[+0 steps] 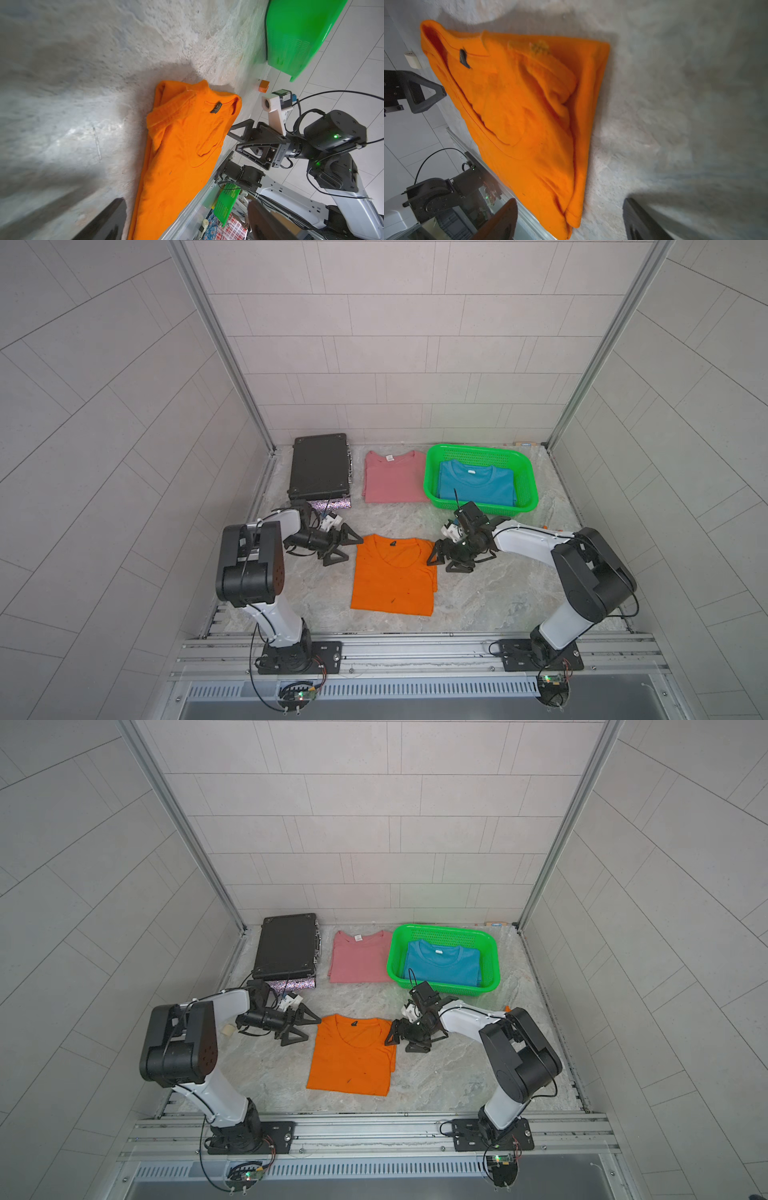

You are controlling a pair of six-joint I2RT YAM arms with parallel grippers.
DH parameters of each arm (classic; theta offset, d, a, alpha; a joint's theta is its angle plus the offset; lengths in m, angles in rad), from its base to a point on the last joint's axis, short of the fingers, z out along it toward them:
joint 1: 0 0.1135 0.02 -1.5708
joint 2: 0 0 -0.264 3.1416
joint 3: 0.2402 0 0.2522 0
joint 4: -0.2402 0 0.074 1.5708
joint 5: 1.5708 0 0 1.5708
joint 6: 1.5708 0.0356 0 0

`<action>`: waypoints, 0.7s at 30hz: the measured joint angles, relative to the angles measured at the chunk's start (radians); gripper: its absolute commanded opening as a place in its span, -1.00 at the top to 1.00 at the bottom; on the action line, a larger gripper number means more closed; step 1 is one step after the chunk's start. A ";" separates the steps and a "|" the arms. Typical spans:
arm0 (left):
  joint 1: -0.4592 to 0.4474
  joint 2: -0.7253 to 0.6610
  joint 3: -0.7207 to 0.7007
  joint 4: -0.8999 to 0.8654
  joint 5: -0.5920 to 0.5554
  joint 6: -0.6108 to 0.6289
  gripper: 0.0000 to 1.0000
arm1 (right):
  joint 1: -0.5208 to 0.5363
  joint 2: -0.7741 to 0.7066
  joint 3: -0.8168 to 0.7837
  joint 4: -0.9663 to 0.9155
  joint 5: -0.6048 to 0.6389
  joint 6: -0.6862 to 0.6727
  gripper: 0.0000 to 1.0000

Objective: Put the folded t-shirts into the basket
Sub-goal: Pick up the T-shirt from the center of the board.

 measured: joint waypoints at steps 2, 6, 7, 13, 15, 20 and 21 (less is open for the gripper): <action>-0.013 0.005 0.001 0.003 -0.004 0.000 -0.82 | 0.000 0.011 0.001 0.019 -0.010 0.000 -0.56; -0.053 0.024 0.013 0.011 -0.022 0.006 -0.82 | 0.000 0.032 0.004 0.056 -0.034 -0.002 -0.55; -0.060 0.026 0.014 0.015 -0.024 0.008 -0.82 | 0.000 0.038 0.006 0.065 -0.040 -0.002 -0.55; -0.075 0.042 0.016 0.021 -0.052 0.012 -0.80 | -0.010 0.074 0.014 0.122 -0.091 -0.011 -0.49; -0.076 0.057 0.022 0.021 -0.062 0.016 -0.75 | -0.016 0.087 0.014 0.142 -0.109 -0.014 -0.45; -0.093 0.104 0.056 0.018 -0.054 0.019 -0.55 | -0.039 0.121 0.007 0.205 -0.171 -0.023 -0.34; -0.099 0.113 0.062 0.016 -0.053 0.023 -0.50 | -0.041 0.126 0.005 0.217 -0.180 -0.023 -0.33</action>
